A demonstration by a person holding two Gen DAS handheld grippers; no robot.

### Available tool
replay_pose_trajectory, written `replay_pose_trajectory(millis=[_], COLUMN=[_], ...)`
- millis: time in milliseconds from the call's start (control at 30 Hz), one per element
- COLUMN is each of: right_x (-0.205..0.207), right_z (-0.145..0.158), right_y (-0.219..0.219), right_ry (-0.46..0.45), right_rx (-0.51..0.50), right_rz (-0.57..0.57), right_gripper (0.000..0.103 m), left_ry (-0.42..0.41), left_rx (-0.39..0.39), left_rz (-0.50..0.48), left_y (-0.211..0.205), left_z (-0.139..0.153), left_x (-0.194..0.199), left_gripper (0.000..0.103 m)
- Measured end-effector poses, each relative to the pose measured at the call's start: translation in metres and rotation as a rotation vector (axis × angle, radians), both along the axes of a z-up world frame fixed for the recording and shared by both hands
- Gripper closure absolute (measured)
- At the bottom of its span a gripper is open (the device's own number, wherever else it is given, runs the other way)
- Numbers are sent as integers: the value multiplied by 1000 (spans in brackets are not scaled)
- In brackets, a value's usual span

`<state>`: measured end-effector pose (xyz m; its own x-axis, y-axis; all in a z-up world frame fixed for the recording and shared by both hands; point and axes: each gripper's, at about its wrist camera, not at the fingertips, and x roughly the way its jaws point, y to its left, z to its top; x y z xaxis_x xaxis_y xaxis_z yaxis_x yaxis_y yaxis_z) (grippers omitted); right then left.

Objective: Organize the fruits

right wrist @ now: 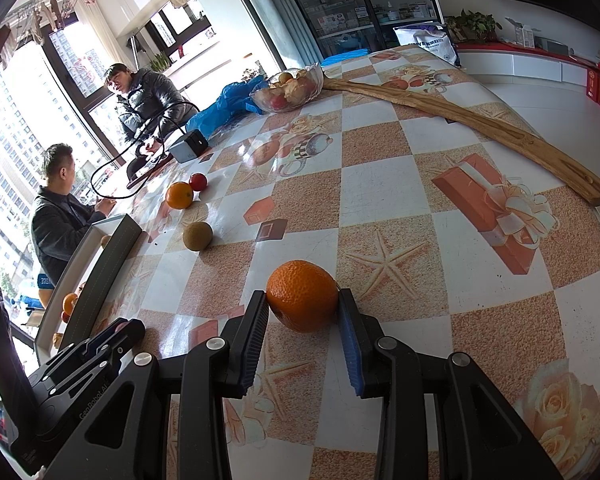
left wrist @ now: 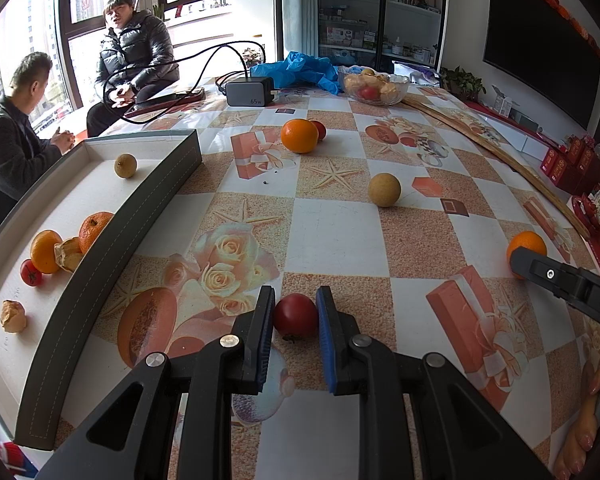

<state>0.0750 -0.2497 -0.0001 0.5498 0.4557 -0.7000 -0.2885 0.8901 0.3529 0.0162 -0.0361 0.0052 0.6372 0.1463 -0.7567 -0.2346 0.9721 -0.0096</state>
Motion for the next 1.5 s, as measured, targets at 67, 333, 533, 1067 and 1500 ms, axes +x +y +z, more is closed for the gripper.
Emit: replay_pose_trajectory(millis=[67, 333, 533, 1067, 1500], right_x=[0, 0, 0, 0, 0], right_z=[0, 0, 0, 0, 0], right_y=[0, 0, 0, 0, 0], right_ry=[0, 0, 0, 1, 1], right_rx=[0, 0, 0, 0, 0], right_rz=[0, 0, 0, 0, 0], right_gripper=[67, 67, 67, 67, 67], left_ry=[0, 0, 0, 0, 0], left_rx=[0, 1, 1, 0, 1], left_rz=[0, 0, 0, 0, 0], left_y=[0, 0, 0, 0, 0], left_z=[0, 0, 0, 0, 0], left_x=[0, 0, 0, 0, 0], left_gripper=[80, 80, 80, 80, 80])
